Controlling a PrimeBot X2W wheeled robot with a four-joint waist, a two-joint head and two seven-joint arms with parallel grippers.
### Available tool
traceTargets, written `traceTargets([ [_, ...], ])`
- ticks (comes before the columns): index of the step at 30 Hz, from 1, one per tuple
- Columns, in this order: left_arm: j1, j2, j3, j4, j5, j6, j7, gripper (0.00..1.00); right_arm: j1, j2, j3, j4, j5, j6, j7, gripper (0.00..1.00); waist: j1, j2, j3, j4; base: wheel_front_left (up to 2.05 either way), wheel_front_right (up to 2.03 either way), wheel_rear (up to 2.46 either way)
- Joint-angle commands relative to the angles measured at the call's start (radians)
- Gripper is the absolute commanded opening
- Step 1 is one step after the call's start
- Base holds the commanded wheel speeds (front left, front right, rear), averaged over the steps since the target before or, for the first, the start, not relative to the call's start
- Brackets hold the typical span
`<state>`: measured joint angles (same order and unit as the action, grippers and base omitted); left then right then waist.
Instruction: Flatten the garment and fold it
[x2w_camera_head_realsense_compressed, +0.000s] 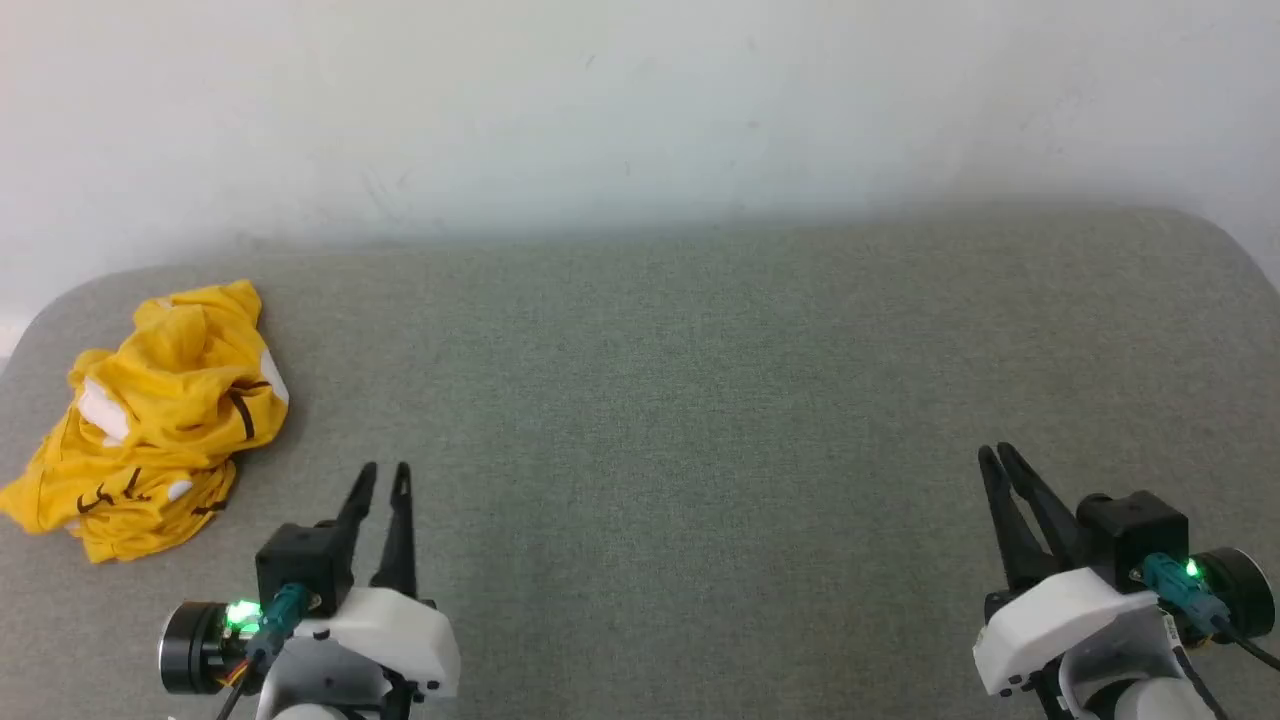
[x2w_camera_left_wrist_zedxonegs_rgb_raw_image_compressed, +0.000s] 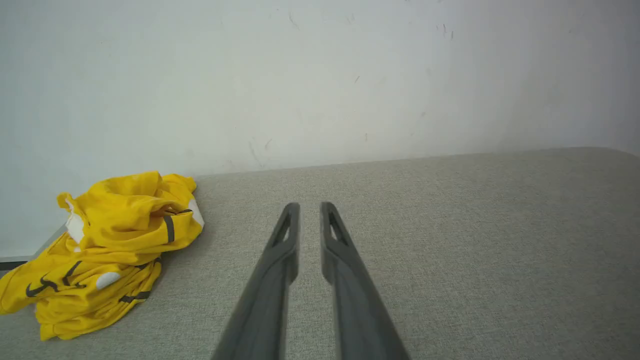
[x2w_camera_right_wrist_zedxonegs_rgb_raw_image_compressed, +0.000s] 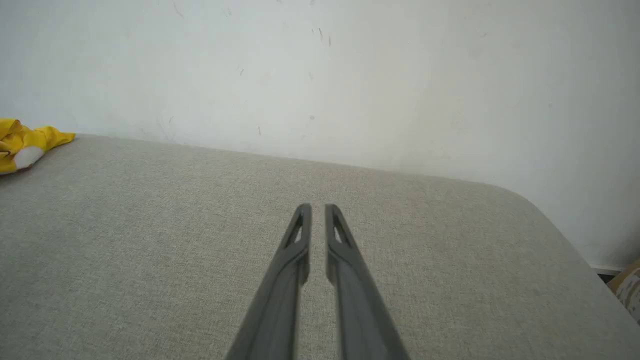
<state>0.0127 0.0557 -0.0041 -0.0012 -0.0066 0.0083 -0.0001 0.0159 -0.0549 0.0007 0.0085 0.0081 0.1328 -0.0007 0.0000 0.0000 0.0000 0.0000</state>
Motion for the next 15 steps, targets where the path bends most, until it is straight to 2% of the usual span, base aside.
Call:
traceTargets([
  [1,0.0,0.0,0.0,0.0,-0.001,0.0,-0.001,0.0,0.0,0.0,-0.001,0.0,0.001,0.0,-0.001,0.0,0.0,0.0,0.0,0.0,0.0,0.0,0.0],
  [2,0.0,0.0,0.0,0.0,-0.001,0.0,-0.001,1.0,0.0,0.0,0.0,0.0,0.001,0.0,-0.001,1.0,0.0,0.0,0.0,0.0,0.0,0.0,0.0],
  [15,0.012,-0.001,-0.009,0.009,-0.026,0.001,-0.028,1.0,0.011,0.0,-0.035,0.009,0.03,0.0,-0.028,1.0,0.0,0.0,0.0,-0.001,0.0,0.0,0.0],
])
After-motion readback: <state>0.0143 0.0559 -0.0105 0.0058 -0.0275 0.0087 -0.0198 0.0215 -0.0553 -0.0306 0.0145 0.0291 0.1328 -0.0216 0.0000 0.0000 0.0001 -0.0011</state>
